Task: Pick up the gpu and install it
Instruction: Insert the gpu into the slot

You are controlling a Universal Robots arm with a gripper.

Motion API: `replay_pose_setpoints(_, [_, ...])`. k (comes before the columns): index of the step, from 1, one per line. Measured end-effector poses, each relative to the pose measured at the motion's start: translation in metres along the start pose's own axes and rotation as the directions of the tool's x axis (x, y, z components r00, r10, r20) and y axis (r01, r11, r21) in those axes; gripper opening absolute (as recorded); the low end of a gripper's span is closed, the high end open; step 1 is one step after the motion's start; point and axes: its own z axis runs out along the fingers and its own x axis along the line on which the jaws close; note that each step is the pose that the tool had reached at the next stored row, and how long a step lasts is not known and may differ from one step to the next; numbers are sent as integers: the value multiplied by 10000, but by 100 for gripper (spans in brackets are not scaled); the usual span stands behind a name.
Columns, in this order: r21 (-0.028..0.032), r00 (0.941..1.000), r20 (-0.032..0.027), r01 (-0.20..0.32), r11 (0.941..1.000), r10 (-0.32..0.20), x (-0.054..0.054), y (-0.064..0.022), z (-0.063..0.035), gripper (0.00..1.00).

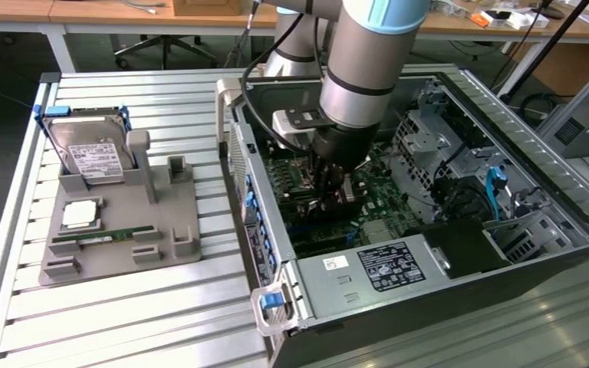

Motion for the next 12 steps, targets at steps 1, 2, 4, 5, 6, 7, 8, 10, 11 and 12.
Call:
replay_pose_setpoints(1, [2,10000,4,1,10000,-1,10,-1,1,27])
replay_pose_setpoints(2, [2,10000,10,0,10000,0,17,-1,2,27])
replay_pose_setpoints(4, [1,10000,11,-1,10000,1,19,0,2,27])
replay_pose_setpoints(5, [1,10000,11,-1,10000,1,19,0,2,27])
replay_pose_setpoints(6, [0,10000,10,0,10000,0,19,-1,1,27])
replay_pose_setpoints(7, [0,10000,10,0,10000,0,19,-1,1,27])
replay_pose_setpoints(8, [-2,10000,6,0,10000,0,20,0,0,27])
replay_pose_setpoints(10, [-3,10000,5,-1,10000,1,21,1,-1,28])
replay_pose_setpoints(11, [1,10000,10,-1,10000,1,19,0,1,33])
replay_pose_setpoints(12, [0,10000,10,0,10000,0,19,-1,1,46])
